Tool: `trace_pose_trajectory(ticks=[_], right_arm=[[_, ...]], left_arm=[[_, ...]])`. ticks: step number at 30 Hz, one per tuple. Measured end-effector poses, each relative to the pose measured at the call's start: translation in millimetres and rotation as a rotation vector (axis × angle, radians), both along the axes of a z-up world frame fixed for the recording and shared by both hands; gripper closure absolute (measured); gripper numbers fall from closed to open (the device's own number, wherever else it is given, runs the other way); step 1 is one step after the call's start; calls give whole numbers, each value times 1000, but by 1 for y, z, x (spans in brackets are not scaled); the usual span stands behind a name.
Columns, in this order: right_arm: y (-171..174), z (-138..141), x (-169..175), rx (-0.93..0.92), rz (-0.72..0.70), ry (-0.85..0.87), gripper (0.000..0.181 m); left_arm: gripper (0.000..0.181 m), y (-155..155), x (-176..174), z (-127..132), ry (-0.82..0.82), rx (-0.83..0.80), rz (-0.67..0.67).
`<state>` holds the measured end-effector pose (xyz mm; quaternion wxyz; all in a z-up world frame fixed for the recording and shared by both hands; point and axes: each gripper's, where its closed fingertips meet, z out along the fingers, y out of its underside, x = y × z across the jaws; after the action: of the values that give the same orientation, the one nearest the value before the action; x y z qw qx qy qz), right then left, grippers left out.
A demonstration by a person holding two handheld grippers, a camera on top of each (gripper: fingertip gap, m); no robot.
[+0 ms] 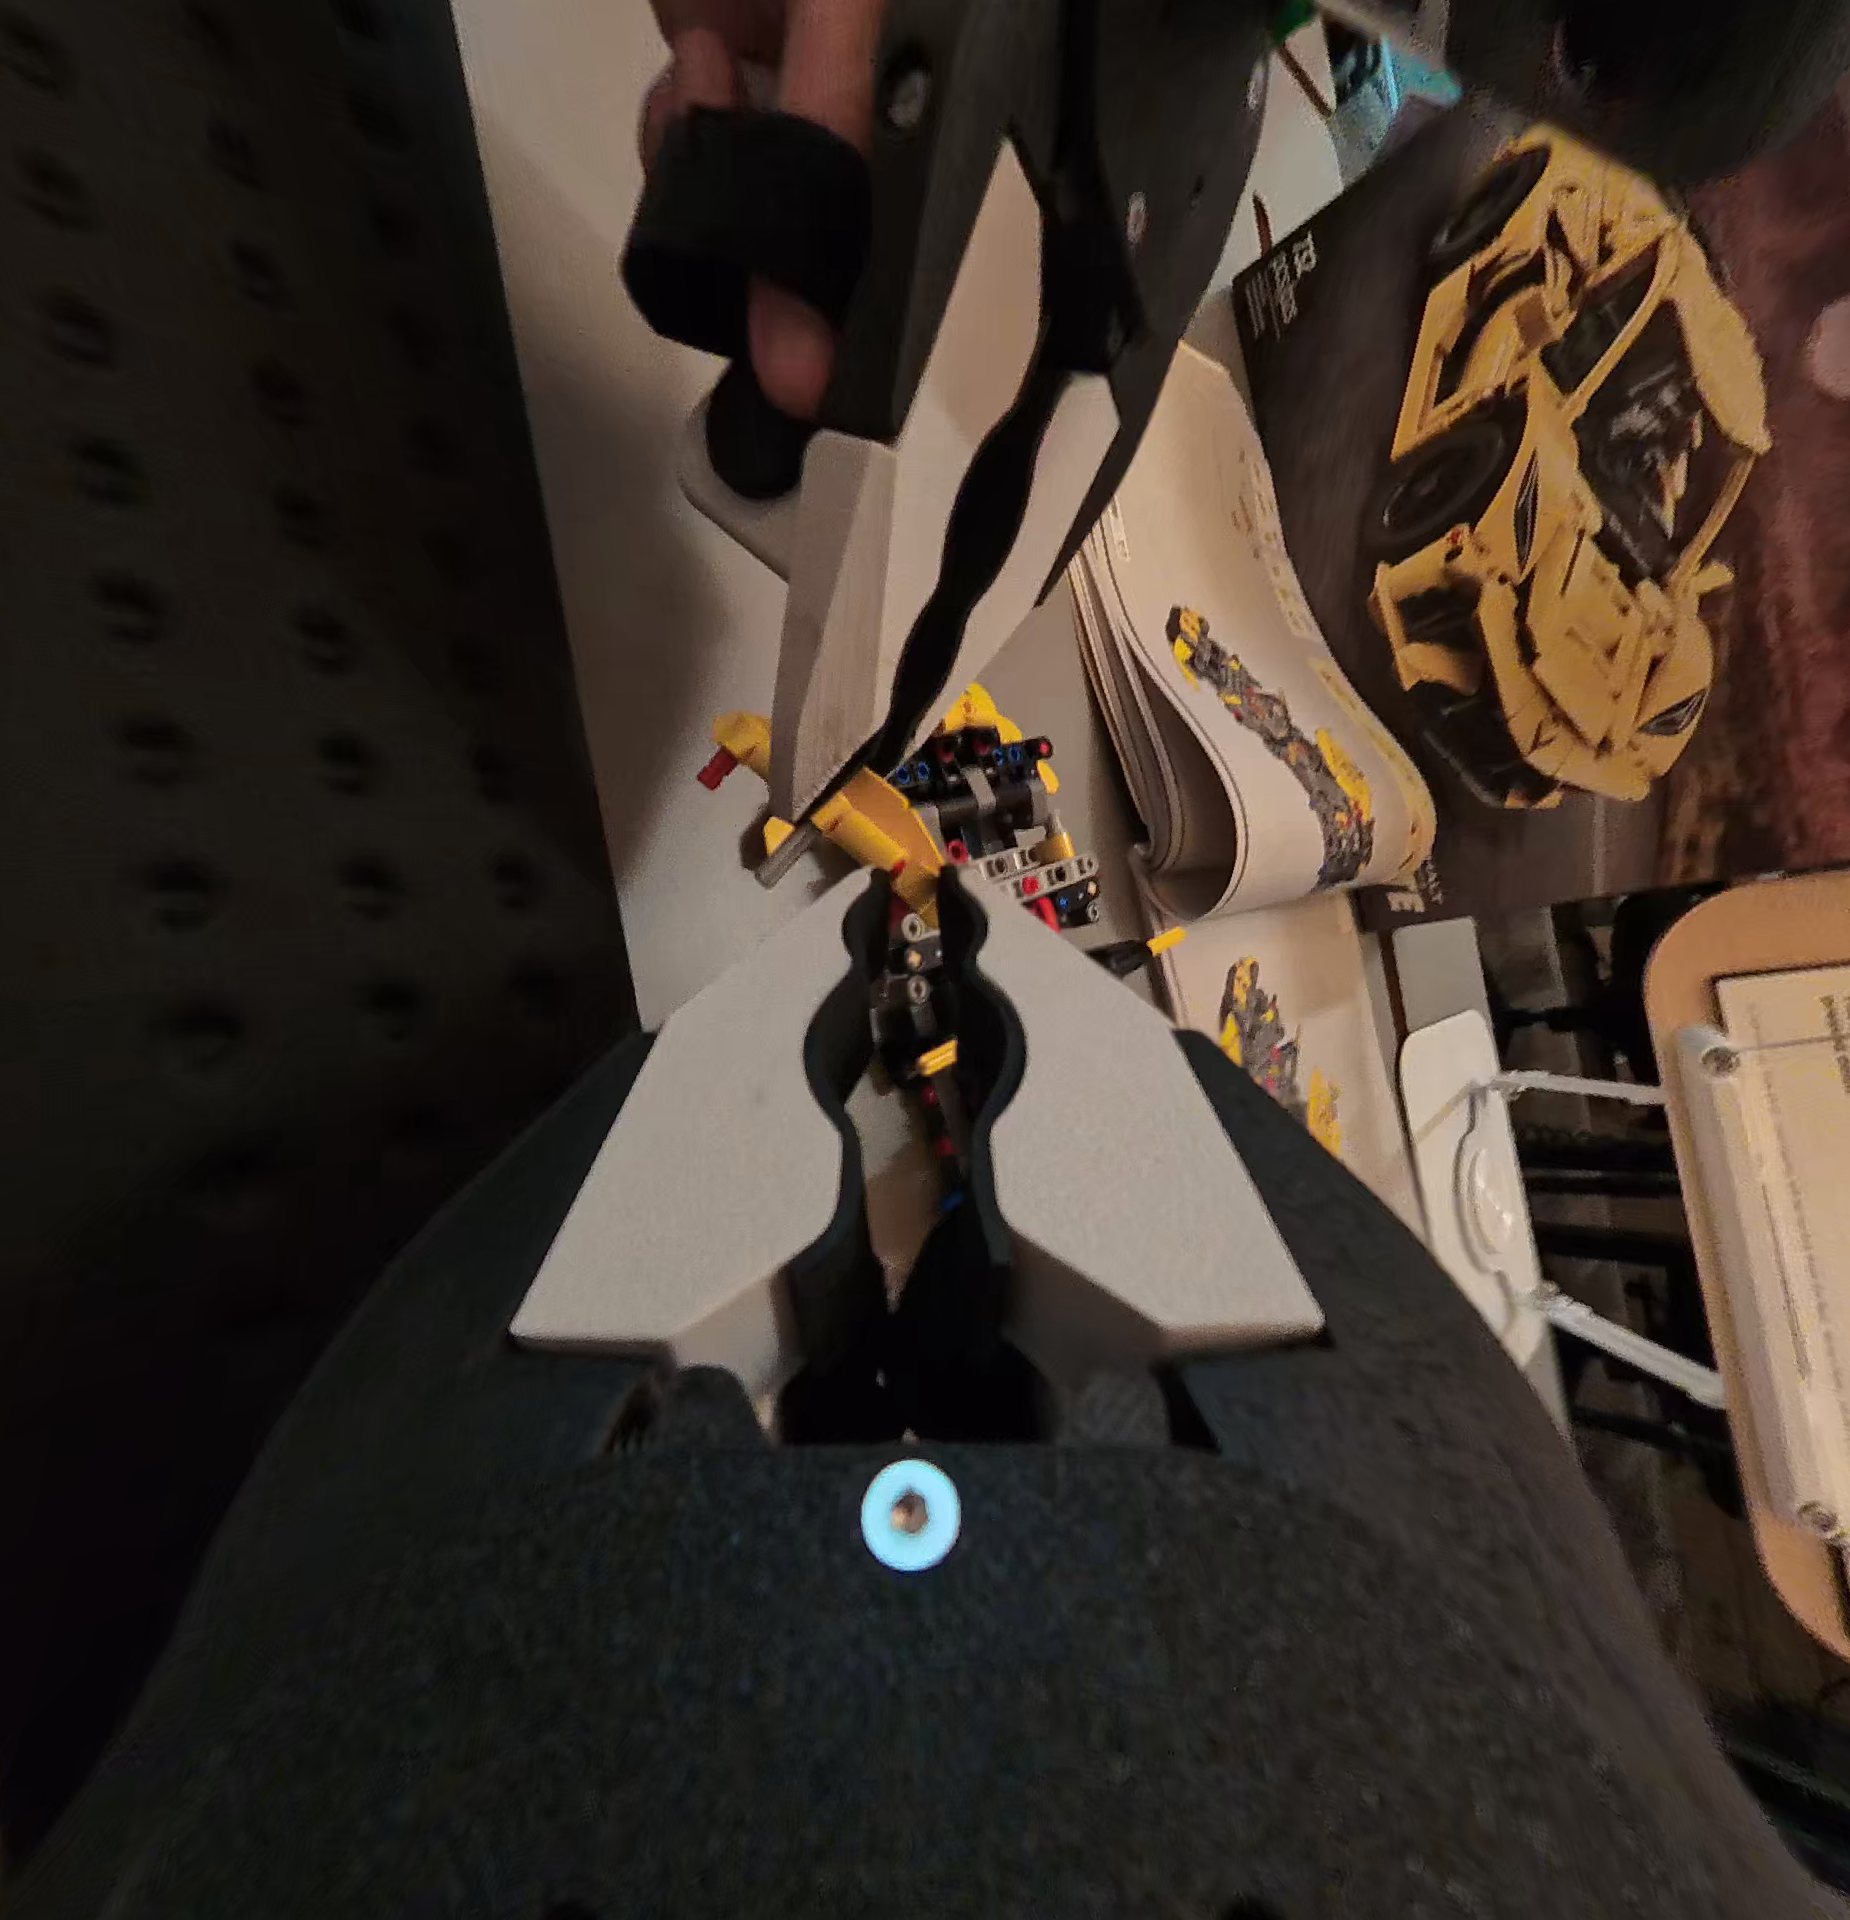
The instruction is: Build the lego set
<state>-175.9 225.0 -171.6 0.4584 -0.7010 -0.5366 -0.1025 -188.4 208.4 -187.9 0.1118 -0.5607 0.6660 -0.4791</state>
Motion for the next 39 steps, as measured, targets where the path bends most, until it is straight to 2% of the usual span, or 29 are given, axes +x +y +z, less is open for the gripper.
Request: trace_pose_trajectory(ticks=[1,3,4,8,10,12,13,16,19,22,24,27,28,30,33,36,37,39], right_arm=[[0,-2,2,-21,-29,37,174],[-2,-3,4,-74,-92,168,179],[-4,-1,6,-95,-119,250,175],[-4,16,11,-253,-239,693,165],[-4,23,4,-433,-234,956,149],[-4,37,-4,-592,-178,1215,148],[-5,49,-5,-627,-131,1331,155],[2,63,-3,-683,-98,1538,163],[7,67,2,-795,-88,1707,173],[10,64,11,-809,-124,1765,169],[12,55,15,-781,-191,1712,163],[9,54,4,-839,-170,1667,153],[8,54,-1,-868,-160,1657,156],[6,50,-9,-898,-159,1613,173],[11,52,-5,-857,-188,1642,176],[19,49,6,-825,-245,1721,176],[21,46,10,-809,-266,1750,177],[25,42,16,-765,-302,1794,177]], left_arm=[[173,1,1,-1,-8,42,-3],[174,9,2,-2,-43,169,-6],[174,13,4,0,-89,254,-9],[174,29,12,28,-401,805,-42],[174,35,16,47,-573,1118,-55],[173,43,18,52,-651,1413,-92],[174,45,19,54,-684,1517,-114],[174,42,18,58,-781,1714,-185],[174,44,17,66,-847,1873,-195],[174,51,17,67,-835,1956,-180],[174,52,17,67,-831,1966,-182],[174,44,17,71,-867,1937,-182],[174,41,18,72,-879,1934,-183],[174,39,20,72,-878,1935,-176],[172,46,20,78,-833,1845,-49],[163,67,17,83,-698,1522,198],[163,77,15,82,-632,1328,312],[163,85,13,71,-471,796,510]])
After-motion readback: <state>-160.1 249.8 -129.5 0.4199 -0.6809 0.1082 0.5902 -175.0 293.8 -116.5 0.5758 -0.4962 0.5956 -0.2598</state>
